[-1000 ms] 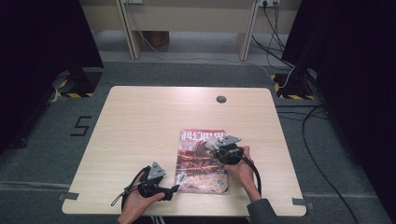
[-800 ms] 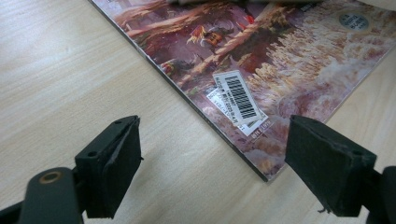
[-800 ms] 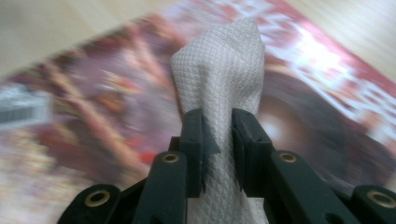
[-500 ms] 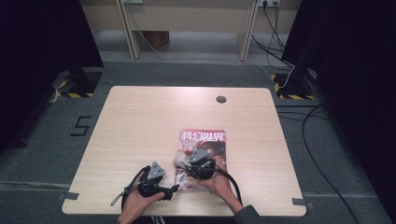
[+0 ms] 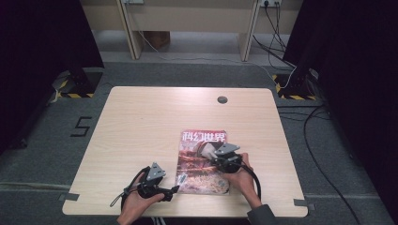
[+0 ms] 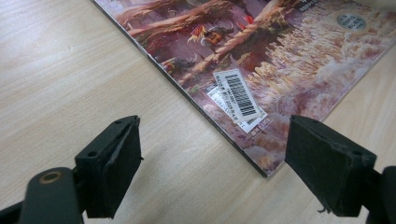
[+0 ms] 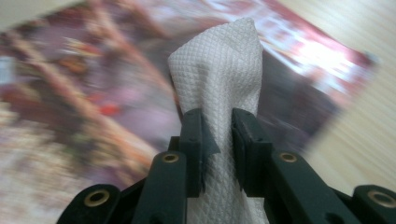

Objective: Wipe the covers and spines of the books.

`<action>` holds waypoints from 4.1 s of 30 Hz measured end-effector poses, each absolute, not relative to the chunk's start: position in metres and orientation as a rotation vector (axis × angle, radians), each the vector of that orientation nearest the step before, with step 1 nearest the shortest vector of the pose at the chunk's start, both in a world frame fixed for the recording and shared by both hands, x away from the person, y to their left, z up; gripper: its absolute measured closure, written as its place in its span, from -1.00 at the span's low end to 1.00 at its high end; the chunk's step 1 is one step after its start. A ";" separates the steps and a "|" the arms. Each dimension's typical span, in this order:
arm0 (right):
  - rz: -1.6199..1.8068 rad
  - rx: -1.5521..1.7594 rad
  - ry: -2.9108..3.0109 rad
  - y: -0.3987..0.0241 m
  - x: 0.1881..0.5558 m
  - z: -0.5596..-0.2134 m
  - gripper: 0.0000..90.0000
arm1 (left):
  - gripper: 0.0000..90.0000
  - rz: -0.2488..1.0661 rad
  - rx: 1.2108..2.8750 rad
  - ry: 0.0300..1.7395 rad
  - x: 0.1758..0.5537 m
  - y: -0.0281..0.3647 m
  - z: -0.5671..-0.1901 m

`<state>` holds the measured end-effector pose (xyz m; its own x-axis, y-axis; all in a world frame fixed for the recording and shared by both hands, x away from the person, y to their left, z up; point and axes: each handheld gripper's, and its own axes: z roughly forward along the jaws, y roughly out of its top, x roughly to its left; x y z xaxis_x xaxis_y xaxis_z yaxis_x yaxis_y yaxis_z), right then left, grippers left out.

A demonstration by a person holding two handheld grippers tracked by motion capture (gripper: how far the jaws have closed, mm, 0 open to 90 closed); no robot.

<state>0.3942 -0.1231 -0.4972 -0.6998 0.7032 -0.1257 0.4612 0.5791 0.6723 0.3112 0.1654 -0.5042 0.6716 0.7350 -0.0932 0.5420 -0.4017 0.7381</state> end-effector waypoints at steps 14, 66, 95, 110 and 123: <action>0.882 0.863 2.482 -0.098 0.380 -0.497 0.68 | -0.61 0.298 2.120 0.969 0.300 0.167 -0.502; 0.995 0.615 2.643 -0.042 0.323 -0.499 0.68 | -0.62 0.356 1.983 1.075 0.301 0.196 -0.491; 1.016 0.532 2.670 -0.014 0.319 -0.500 0.69 | -0.62 0.405 1.928 1.124 0.305 0.204 -0.488; 1.020 0.550 2.666 -0.024 0.318 -0.500 0.69 | -0.62 0.398 1.940 1.115 0.304 0.203 -0.488; 0.945 0.762 2.560 -0.094 0.333 -0.498 0.69 | -0.62 0.385 1.952 1.108 0.304 0.200 -0.489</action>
